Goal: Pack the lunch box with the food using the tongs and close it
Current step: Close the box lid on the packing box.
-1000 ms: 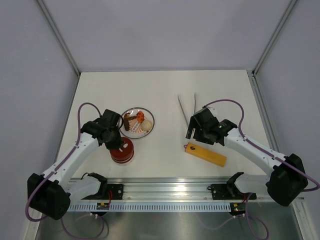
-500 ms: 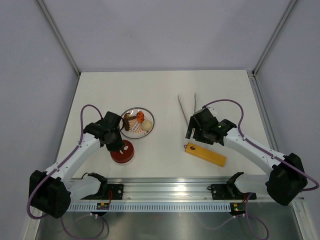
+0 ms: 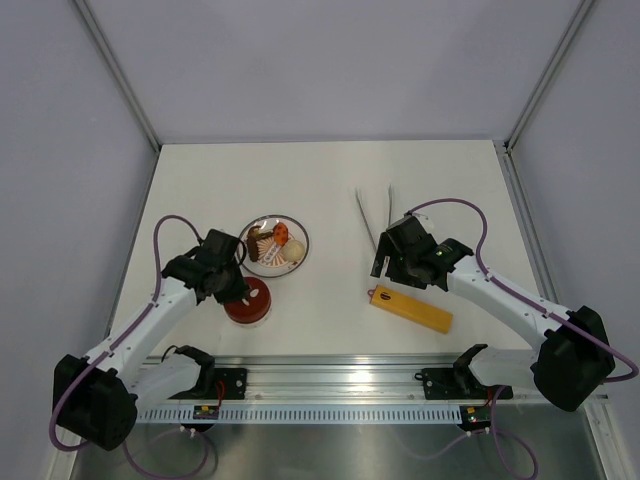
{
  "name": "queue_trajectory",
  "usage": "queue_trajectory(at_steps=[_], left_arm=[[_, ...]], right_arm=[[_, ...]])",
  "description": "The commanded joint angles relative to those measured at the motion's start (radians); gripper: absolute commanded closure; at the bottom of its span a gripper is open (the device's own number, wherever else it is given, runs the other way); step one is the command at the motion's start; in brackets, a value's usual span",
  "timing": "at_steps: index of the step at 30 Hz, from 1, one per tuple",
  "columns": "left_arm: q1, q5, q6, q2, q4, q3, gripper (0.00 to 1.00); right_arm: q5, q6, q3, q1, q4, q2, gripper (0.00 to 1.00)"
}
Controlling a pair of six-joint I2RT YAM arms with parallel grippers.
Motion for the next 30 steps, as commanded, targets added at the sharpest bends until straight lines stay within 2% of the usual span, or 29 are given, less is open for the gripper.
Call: queue_trajectory(at_steps=[1, 30], left_arm=[[-0.005, -0.012, -0.042, 0.006, 0.032, -0.074, 1.00], [-0.050, -0.087, -0.093, 0.089, 0.013, -0.085, 0.98]], right_arm=[[0.000, -0.007, -0.002, -0.003, 0.017, -0.002, 0.14], [-0.005, -0.004, -0.017, -0.003, 0.036, -0.007, 0.13]])
